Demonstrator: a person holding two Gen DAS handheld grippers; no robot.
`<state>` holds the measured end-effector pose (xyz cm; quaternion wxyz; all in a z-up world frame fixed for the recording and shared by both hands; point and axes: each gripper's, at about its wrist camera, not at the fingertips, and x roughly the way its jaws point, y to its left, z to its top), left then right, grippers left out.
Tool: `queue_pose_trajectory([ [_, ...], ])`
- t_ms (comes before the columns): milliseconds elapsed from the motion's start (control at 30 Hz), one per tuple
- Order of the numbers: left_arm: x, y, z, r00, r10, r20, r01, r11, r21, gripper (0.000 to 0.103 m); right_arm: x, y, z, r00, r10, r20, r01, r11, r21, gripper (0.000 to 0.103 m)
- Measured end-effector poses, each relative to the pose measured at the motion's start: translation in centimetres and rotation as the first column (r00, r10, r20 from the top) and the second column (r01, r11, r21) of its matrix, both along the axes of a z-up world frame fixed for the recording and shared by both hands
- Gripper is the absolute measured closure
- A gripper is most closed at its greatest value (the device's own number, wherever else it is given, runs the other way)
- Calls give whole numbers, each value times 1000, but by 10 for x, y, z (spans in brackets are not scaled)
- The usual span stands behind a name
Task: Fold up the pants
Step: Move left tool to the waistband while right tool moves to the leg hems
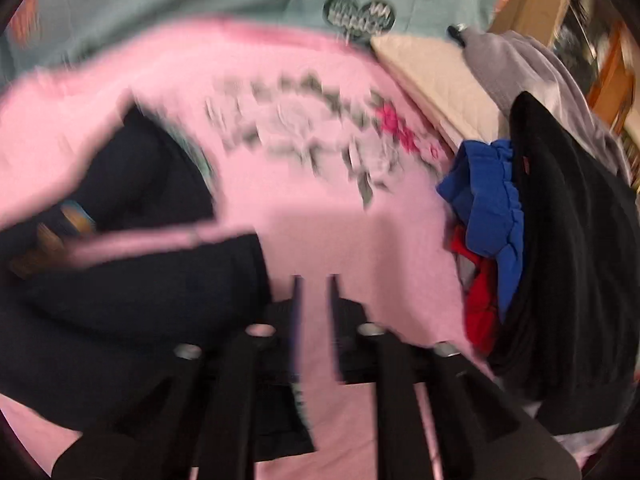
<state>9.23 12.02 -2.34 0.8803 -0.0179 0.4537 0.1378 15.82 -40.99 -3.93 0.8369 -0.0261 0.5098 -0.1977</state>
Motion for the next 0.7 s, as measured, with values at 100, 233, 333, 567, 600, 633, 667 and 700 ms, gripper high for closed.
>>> queue_pose_trajectory([
  [100,2,13,-3,1000,28,-14,-28,999,-30,2,-20,-4,19,997,-9,76,6,999,42,51],
  [233,4,23,-5,999,47,-15,-47,998,-36,2,-60,-11,42,989,8,147,-34,984,177,29],
  [333,6,26,-6,998,56,-17,-57,998,-37,2,-74,-5,34,988,43,147,-79,966,247,25],
  [567,1,39,-5,996,88,-16,-89,996,-30,2,-64,6,3,993,44,113,-82,929,360,66],
  [600,1,41,-5,995,97,-19,-98,995,-22,2,-63,8,3,994,28,103,-63,937,345,79],
  [633,1,44,-6,994,104,-21,-104,994,-19,2,-62,9,4,994,30,108,-66,938,340,86],
  [667,1,47,-6,993,112,-25,-113,993,-19,2,-63,9,6,993,37,113,-76,930,359,88],
  [700,2,50,-7,992,122,-27,-122,992,-18,2,-67,9,11,992,31,126,-73,934,349,89],
])
